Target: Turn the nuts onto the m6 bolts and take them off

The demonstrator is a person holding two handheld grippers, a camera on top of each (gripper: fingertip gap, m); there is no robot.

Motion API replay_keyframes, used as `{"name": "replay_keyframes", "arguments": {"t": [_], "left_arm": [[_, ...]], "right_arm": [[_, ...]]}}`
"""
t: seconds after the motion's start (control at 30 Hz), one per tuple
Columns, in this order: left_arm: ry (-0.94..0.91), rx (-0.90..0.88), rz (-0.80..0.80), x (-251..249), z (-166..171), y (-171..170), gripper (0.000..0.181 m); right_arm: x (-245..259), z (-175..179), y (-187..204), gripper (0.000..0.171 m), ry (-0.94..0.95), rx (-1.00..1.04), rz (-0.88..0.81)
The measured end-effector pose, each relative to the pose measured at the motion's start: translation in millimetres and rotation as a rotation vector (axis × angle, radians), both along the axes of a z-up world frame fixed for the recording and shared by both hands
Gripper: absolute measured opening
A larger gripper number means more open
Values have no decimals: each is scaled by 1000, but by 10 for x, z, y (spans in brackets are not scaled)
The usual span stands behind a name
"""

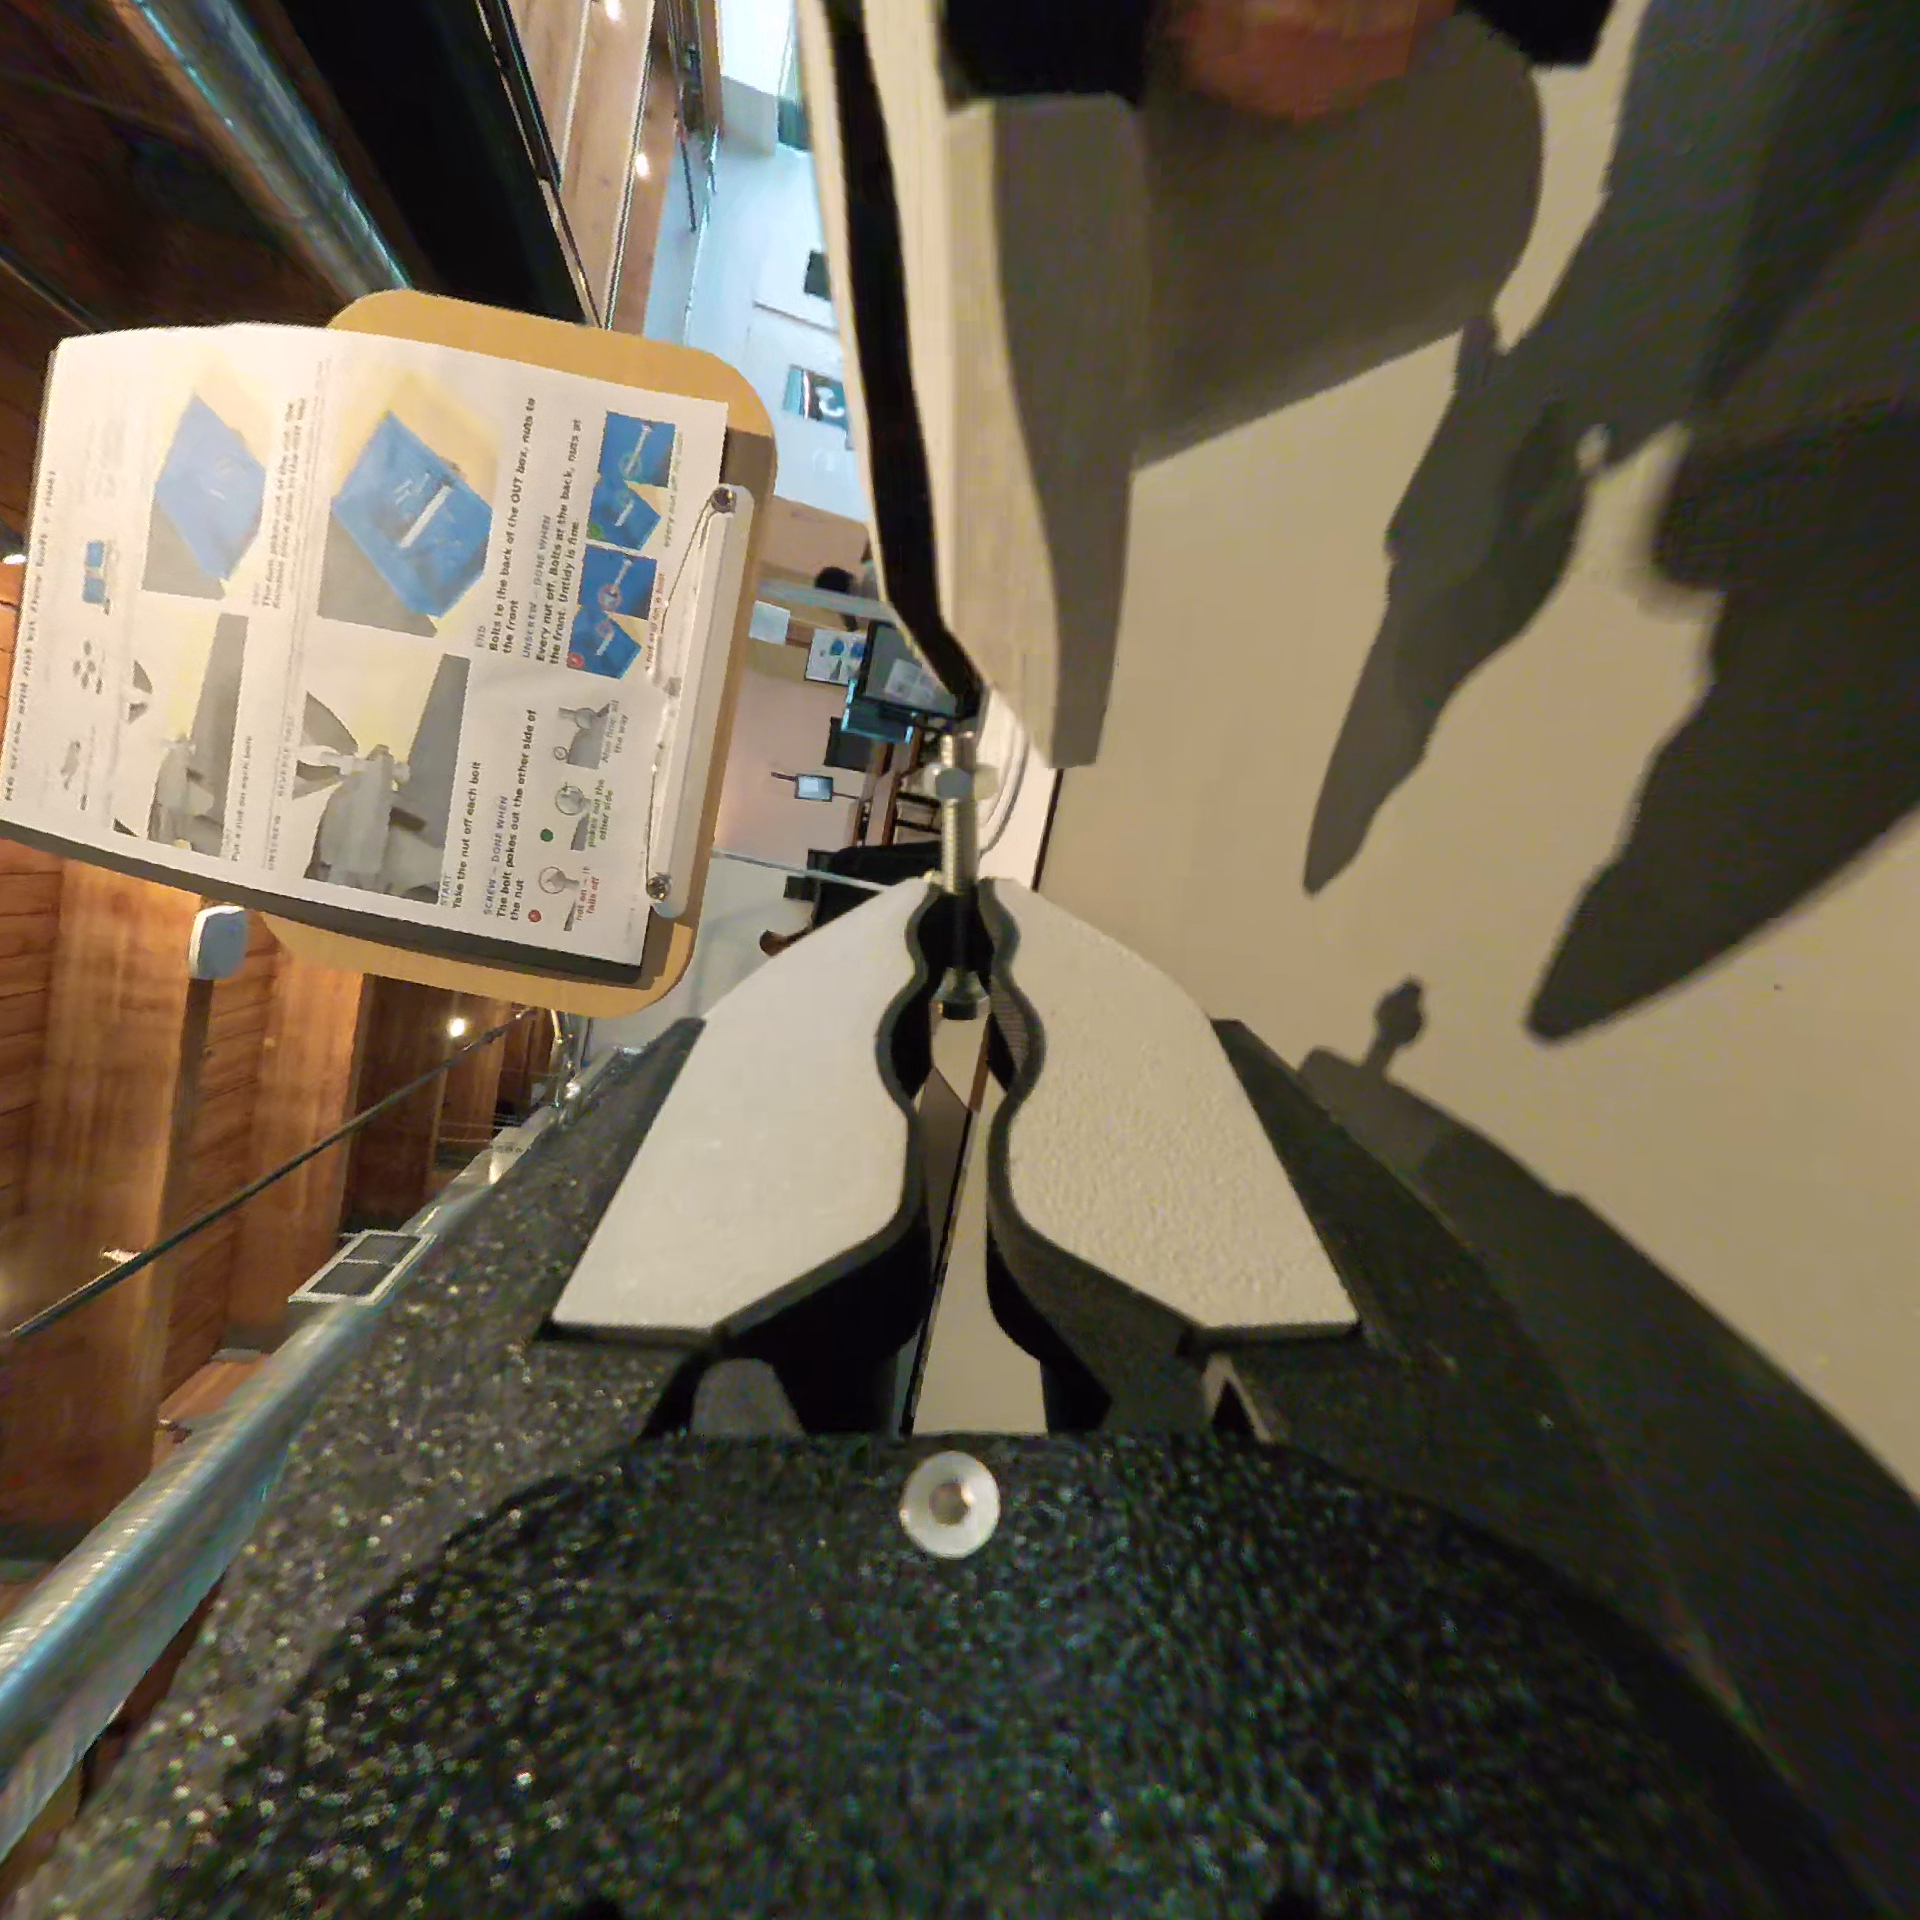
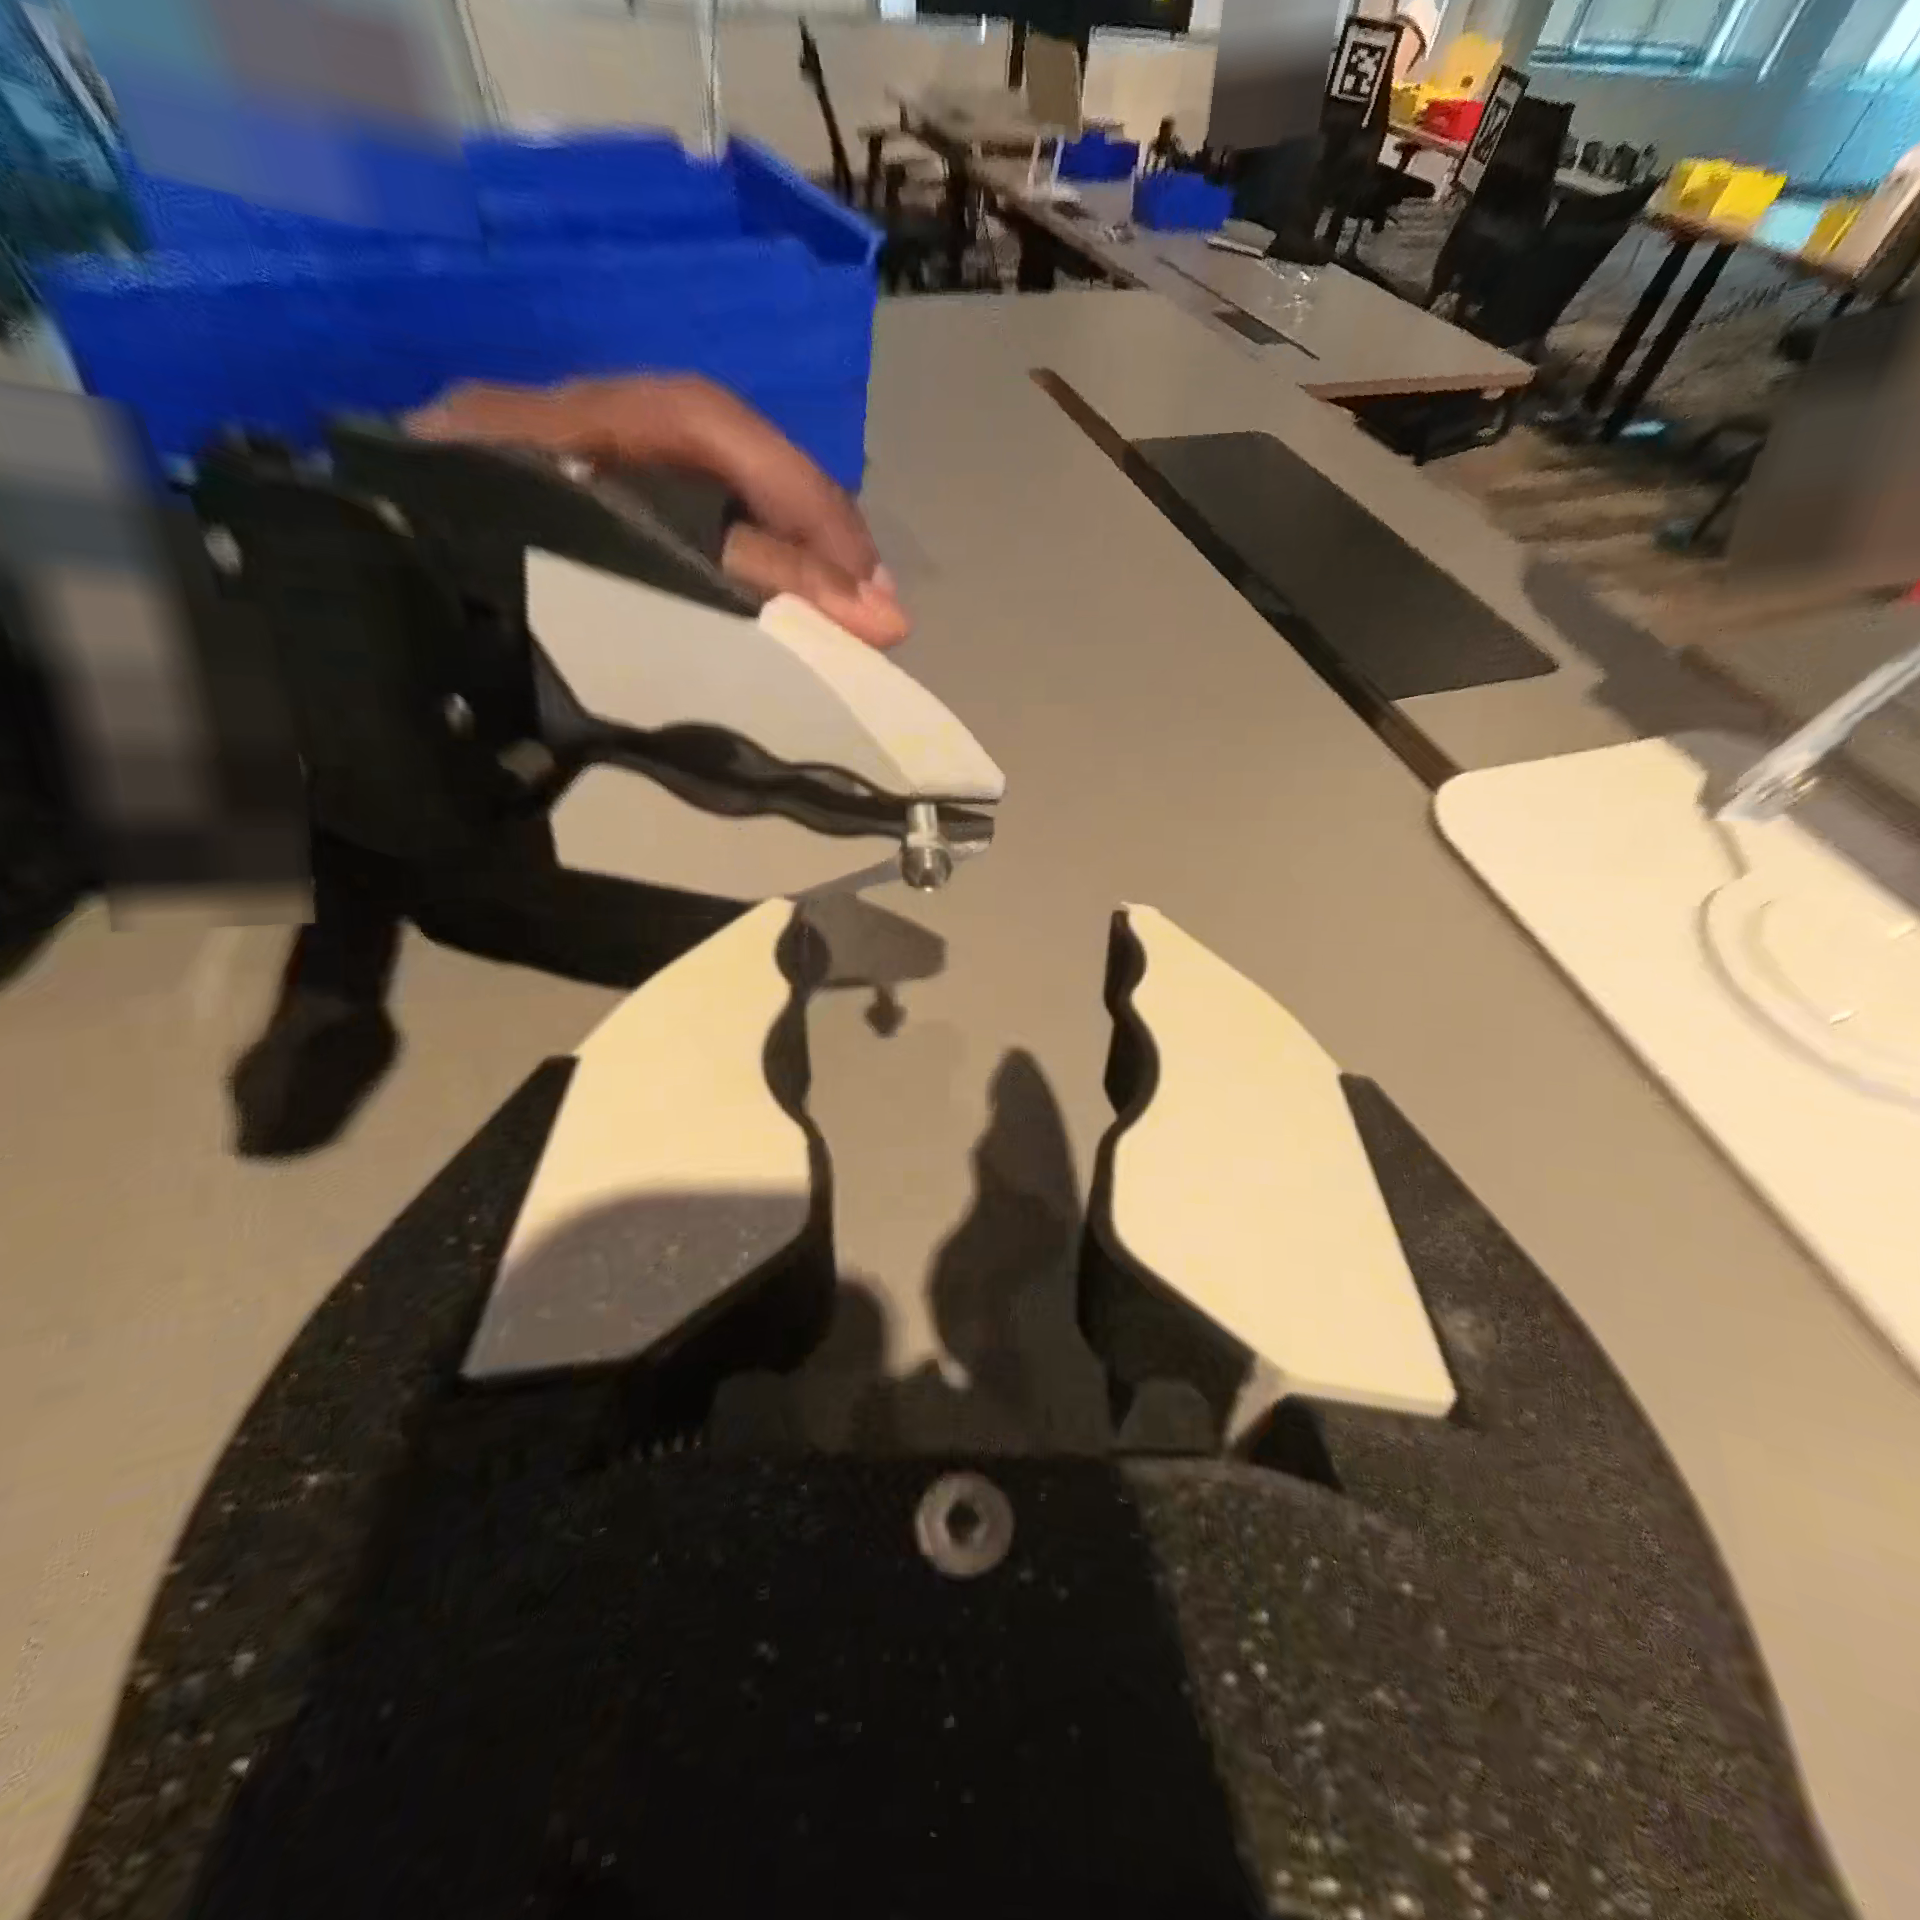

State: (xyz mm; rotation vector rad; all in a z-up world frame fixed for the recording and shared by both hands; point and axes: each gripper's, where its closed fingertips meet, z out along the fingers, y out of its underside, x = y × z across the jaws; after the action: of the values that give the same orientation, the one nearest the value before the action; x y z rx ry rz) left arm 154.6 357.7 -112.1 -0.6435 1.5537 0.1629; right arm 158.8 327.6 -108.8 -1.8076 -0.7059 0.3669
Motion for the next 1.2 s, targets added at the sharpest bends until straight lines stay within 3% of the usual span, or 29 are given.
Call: {"name": "replay_keyframes", "arguments": {"t": [0.13,0.27,0.4,0.47,0.53,0.7,0.77,0.8,0.87,0.97,1.03,1.2], "left_arm": [[19,3,-33,23,-30,-59,5],[31,5,-49,34,-46,-91,6],[40,16,-64,42,-51,-124,6],[46,27,-54,36,-52,-108,5],[51,46,-36,26,-45,-83,5],[41,54,11,2,-8,-14,6],[36,39,14,4,-15,-9,6],[31,25,15,6,-17,-6,5],[22,2,25,0,-10,15,6],[16,-27,27,-6,-14,30,6],[15,-47,20,1,-28,22,5],[21,-80,-20,26,-64,-35,6]], "right_arm": [[4,-42,-35,46,-165,52,21],[-42,-51,-62,36,-164,48,48],[-88,-75,-83,12,-160,22,65],[-99,-81,-75,11,-128,-14,52],[-106,-84,-56,11,-44,-80,28],[-142,-33,1,11,410,-303,-36],[-145,-30,6,11,471,-320,-24],[-146,-33,10,16,461,-308,-13],[-105,-56,50,60,391,-264,-33],[-69,-64,50,75,222,-161,-20],[-55,-50,30,72,115,-90,-6],[-55,-4,-39,43,-36,25,36]]}}
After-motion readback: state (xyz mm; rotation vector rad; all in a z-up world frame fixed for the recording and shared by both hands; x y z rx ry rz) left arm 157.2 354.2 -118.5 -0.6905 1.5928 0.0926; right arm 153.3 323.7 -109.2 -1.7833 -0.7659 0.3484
